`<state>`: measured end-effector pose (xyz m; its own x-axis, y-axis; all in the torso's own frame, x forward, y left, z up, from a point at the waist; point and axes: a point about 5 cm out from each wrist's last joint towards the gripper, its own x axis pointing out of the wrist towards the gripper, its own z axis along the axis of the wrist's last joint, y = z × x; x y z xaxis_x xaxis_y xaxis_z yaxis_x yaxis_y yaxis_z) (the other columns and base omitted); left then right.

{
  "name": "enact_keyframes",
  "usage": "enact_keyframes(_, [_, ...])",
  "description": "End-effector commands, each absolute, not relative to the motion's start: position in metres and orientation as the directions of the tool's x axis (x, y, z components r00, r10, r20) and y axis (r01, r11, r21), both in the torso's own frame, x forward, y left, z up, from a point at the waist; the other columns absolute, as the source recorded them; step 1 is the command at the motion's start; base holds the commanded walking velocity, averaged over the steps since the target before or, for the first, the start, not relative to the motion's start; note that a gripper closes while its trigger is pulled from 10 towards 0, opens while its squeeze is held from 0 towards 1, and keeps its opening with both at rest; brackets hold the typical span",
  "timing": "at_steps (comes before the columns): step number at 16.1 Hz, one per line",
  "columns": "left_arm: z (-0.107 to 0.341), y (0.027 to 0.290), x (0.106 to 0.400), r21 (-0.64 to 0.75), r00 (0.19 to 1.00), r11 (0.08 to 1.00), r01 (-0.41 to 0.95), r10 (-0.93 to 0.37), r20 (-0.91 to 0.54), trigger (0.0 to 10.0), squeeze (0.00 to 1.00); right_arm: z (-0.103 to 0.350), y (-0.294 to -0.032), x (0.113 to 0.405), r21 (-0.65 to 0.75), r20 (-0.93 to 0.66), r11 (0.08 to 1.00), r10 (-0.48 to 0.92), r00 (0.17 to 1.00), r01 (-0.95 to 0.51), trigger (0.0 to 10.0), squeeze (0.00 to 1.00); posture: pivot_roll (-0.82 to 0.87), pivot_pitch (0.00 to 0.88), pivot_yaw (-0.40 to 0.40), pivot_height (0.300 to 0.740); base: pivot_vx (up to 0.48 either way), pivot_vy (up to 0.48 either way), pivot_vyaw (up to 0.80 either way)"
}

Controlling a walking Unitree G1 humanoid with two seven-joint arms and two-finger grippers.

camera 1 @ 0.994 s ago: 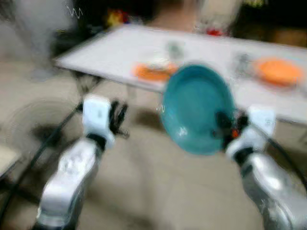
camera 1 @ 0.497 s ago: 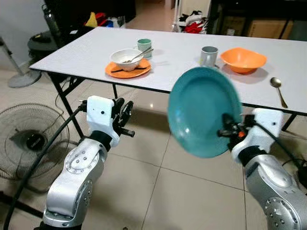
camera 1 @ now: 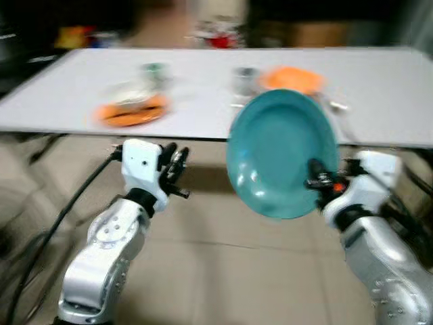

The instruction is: Setting the table

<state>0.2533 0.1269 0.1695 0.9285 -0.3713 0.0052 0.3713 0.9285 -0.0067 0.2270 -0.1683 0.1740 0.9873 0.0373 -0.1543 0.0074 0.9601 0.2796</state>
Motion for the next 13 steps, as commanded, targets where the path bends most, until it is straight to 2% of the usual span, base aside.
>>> enact_keyframes(1, [0.171,0.131,0.252,0.008,0.932,0.932,0.363,-0.363,0.014,10.0,0.00,0.179,-0.163,0.227,0.325,-0.134,0.946,0.066,0.989,-0.019,10.0,0.00,0.07,0.000,0.064,0.740,0.311,0.000,-0.80])
enact_keyframes(2, [0.171,0.131,0.252,0.008,0.928,0.928,0.373,-0.373,0.013,10.0,0.00,0.175,-0.163,0.226,0.418,-0.152,0.908,0.080,0.985,-0.009,10.0,0.00,0.06,0.000,0.065,0.740,0.311,0.000,-0.80])
enact_keyframes(6, [0.169,0.128,0.249,0.011,0.912,0.912,0.410,-0.410,0.005,10.0,0.00,0.169,-0.160,0.222,0.629,-0.175,0.778,0.157,0.972,-0.013,10.0,0.00,0.06,0.000,0.072,0.740,0.315,0.000,0.00])
enact_keyframes(11, [0.168,0.129,0.248,0.013,0.909,0.909,0.417,-0.417,0.000,10.0,0.00,0.168,-0.161,0.223,0.652,-0.202,0.758,0.195,0.960,-0.017,10.0,0.00,0.06,0.000,0.068,0.740,0.313,0.000,0.00])
enact_keyframes(13, [0.167,0.129,0.248,0.015,0.909,0.909,0.417,-0.417,-0.002,10.0,0.00,0.167,-0.162,0.223,0.655,-0.218,0.755,0.211,0.953,-0.017,10.0,0.00,0.06,0.000,0.069,0.740,0.313,0.000,-0.80])
